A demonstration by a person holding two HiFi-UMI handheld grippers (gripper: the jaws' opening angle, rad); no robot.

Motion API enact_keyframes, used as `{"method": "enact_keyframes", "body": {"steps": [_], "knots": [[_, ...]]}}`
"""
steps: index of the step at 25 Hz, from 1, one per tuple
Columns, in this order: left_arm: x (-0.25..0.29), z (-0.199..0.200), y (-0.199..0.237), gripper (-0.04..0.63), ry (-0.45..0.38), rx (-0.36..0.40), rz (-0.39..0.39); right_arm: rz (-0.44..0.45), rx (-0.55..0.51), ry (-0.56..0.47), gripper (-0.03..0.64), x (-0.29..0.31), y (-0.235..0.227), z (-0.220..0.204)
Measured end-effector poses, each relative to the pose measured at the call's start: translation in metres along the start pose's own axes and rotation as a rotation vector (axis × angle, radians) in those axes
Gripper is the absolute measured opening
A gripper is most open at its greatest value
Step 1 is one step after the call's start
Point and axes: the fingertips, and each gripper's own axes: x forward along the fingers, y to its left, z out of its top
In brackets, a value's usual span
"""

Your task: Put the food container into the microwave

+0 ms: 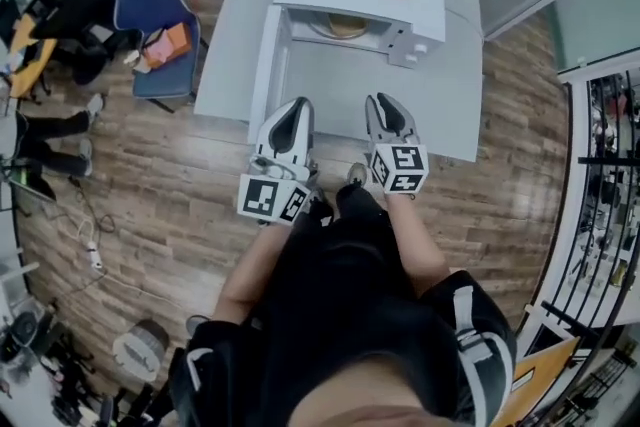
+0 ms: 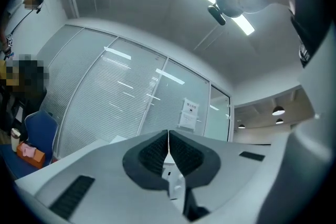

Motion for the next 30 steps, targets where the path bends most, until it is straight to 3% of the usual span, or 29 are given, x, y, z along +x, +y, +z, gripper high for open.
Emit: {"method": "enact_keyframes", "body": {"steps": [3, 8, 30], "knots": [[-0.023, 0.008, -0.015, 0.028, 0.002, -0.001, 0.005, 0.022, -0.017, -0.052, 0.055, -0.048, 0.017, 0.022], [-0.042, 0.011, -0.032, 0.028, -0.002, 0.002, 0.026, 0.05, -0.007, -0.076, 0.034, -0.09, 0.029, 0.036], [-0.037, -0.005, -0.068, 0.028, 0.006, 0.05, 0.062, 0.072, 0.004, -0.094, 0.025, -0.118, -0.014, 0.029]]}}
